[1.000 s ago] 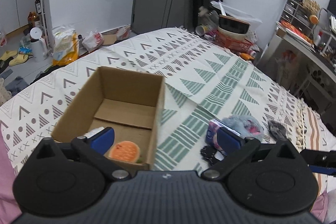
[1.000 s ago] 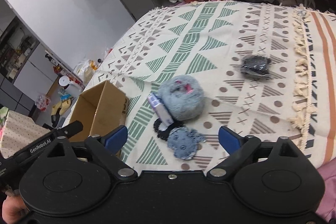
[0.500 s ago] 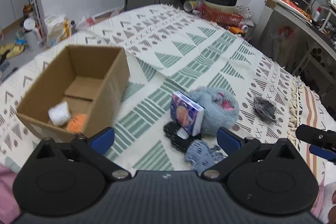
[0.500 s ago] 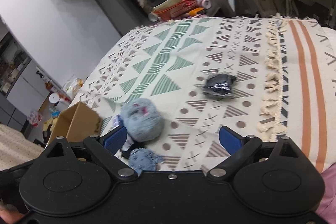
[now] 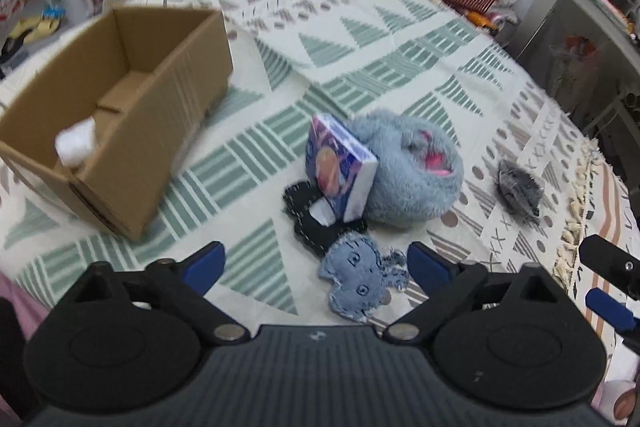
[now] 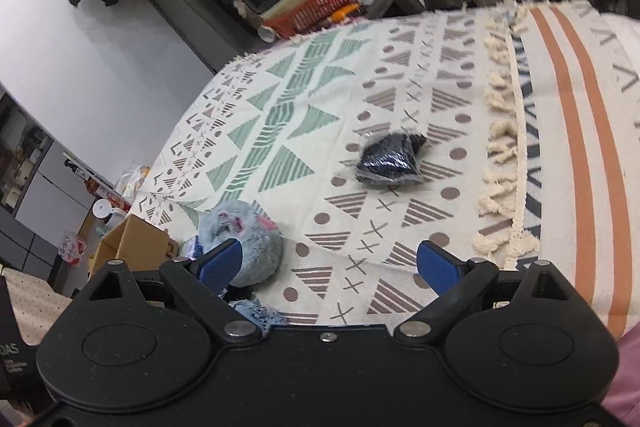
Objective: Organize soft objects
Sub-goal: 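Grasp the blue denim plush with the left tool while the right tool reaches the black bundle, then close the right tool on the black plastic-wrapped bundle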
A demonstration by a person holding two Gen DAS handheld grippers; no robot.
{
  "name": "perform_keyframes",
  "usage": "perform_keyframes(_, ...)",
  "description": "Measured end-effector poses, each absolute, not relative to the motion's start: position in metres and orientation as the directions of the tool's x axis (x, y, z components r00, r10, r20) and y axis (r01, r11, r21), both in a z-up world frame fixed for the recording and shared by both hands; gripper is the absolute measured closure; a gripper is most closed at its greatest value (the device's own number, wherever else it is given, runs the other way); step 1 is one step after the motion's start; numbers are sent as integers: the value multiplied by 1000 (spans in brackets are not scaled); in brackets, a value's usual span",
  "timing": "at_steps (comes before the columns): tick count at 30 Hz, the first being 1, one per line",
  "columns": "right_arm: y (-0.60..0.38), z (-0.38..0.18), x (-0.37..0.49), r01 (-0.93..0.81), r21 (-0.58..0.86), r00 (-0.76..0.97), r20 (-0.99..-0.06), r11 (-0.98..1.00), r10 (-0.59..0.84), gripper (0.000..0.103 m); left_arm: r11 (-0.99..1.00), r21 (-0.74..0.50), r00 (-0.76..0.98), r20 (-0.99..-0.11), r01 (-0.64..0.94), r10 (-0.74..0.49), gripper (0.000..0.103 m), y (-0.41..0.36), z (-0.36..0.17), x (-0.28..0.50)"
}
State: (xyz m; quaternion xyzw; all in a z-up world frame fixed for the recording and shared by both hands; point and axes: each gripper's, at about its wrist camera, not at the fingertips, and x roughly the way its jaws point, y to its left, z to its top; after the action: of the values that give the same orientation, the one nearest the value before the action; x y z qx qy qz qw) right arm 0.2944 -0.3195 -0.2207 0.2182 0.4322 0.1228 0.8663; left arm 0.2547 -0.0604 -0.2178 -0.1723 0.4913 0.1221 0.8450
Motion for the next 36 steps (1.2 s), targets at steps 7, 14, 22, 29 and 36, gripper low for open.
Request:
perform_keyframes(7, -324, -235, 309, -5, 491, 604, -693, 871, 394, 16, 913, -165, 482, -875, -374, 40, 15, -74, -238, 267)
perform_keyframes(14, -330, -256, 330, 20, 506, 613, -687, 862, 389, 26, 903, -188, 435, -901, -386, -1, 32, -76, -271, 275)
perform_keyframes(22, -330, -276, 356, 74, 512, 657, -671, 856, 344, 32, 904, -203, 452, -892, -376, -12, 73, -76, -276, 285)
perform_keyframes(29, -336, -293, 373, 141, 528, 665, -678, 838, 315, 35, 878, -243, 448, -893, -413, -36, 81, -74, -276, 289)
perform_keyframes(36, -337, -299, 389, 174, 513, 666, -690, 841, 283, 46, 869, -258, 442, -895, -423, -51, 83, -74, -274, 291)
